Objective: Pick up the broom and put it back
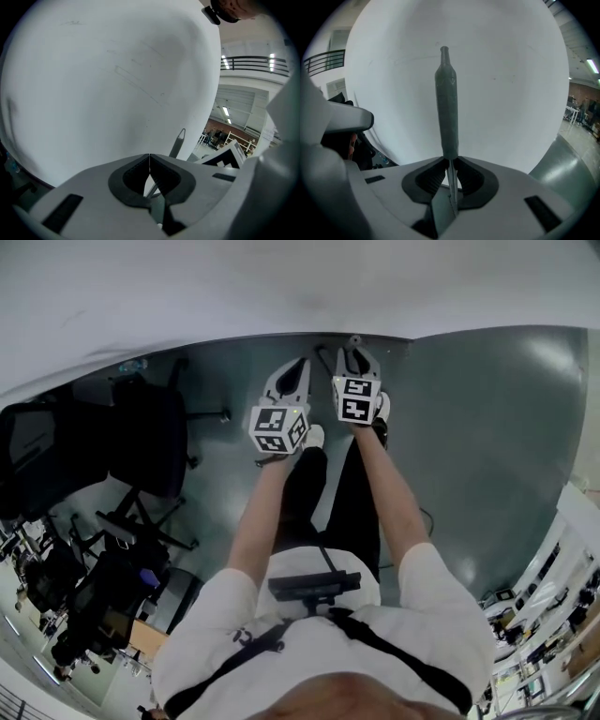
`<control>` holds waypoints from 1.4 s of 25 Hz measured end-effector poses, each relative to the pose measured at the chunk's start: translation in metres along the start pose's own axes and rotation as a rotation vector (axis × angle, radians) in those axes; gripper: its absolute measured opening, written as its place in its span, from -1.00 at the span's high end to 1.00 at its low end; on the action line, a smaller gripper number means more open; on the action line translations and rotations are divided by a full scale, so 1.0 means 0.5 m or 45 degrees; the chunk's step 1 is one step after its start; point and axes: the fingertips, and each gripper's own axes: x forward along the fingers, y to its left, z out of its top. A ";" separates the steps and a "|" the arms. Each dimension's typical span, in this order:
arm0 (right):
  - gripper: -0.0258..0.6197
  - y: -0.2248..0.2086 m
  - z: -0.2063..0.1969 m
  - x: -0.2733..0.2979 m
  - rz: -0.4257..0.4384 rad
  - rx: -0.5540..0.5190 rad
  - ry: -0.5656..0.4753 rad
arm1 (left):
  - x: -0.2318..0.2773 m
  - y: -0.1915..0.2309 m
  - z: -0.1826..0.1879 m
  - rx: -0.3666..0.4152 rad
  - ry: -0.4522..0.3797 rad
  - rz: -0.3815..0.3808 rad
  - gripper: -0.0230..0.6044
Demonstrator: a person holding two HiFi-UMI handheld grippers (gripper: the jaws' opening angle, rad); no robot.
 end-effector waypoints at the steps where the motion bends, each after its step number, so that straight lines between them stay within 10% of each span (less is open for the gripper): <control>1: 0.65 0.005 0.004 -0.017 -0.002 0.001 -0.006 | -0.011 -0.001 0.005 -0.006 -0.004 0.006 0.89; 35: 0.66 0.123 0.602 -0.876 -0.022 -0.081 -0.836 | -0.448 -0.366 0.588 0.445 -0.397 -0.177 0.89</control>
